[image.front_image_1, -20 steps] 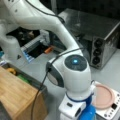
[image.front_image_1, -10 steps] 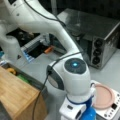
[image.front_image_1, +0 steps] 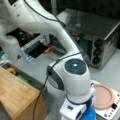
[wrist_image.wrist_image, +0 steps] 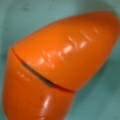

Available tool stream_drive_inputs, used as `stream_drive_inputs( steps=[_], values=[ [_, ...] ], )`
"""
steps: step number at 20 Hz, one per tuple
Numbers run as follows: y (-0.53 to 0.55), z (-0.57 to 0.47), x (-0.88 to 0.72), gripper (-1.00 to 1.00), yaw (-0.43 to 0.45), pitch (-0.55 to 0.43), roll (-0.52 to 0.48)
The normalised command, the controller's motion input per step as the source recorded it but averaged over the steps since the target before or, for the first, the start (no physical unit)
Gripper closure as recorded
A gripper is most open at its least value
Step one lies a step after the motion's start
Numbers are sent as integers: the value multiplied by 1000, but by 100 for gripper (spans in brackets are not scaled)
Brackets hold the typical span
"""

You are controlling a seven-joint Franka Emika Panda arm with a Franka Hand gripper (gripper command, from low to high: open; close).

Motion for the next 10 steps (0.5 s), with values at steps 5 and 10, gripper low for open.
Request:
stream_drive_inputs(
  steps=[5, 10],
  values=[
    [-68, -128, -109, 100, 72, -136, 117],
    [-95, -145, -60, 100, 80, -155, 131]
  ],
)
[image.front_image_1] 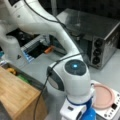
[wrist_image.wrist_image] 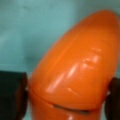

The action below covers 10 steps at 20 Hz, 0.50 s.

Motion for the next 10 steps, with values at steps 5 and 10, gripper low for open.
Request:
stream_drive_inputs(
  steps=[5, 10],
  values=[
    [-88, -269, -40, 100, 65, -118, 163],
    [-100, -326, -18, 100, 42, -85, 189]
  ],
)
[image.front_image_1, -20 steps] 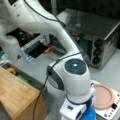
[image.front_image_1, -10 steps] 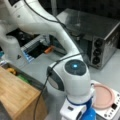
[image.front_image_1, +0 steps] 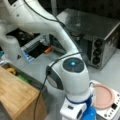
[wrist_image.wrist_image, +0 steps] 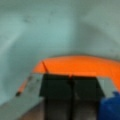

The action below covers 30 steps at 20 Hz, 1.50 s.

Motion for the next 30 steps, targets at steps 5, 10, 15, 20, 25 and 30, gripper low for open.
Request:
stream_drive_inputs(
  steps=[5, 10, 15, 20, 25, 30],
  values=[
    [-149, -265, -40, -100, 35, -41, 200],
    [-100, -34, 4, -100, 4, -69, 196],
    [-93, 58, -9, -100, -5, -68, 187],
    [-107, 185, -75, -100, -14, -24, 141],
    [-141, 599, -189, -100, -18, 120, 82],
    [-73, 564, -143, -100, -17, 160, -13]
  ],
)
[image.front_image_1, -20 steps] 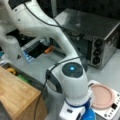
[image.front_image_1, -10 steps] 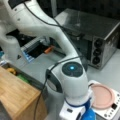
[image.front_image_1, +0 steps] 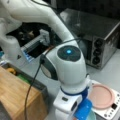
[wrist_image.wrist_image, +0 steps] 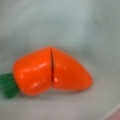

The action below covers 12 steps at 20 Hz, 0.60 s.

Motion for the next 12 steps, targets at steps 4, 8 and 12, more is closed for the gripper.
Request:
stream_drive_inputs(
  steps=[4, 8, 12],
  values=[
    [35, 55, 27, -100, -4, 74, -41],
    [72, -167, 99, -100, -2, 47, -32],
    [86, -102, 111, -100, -34, 12, 1]
  ],
)
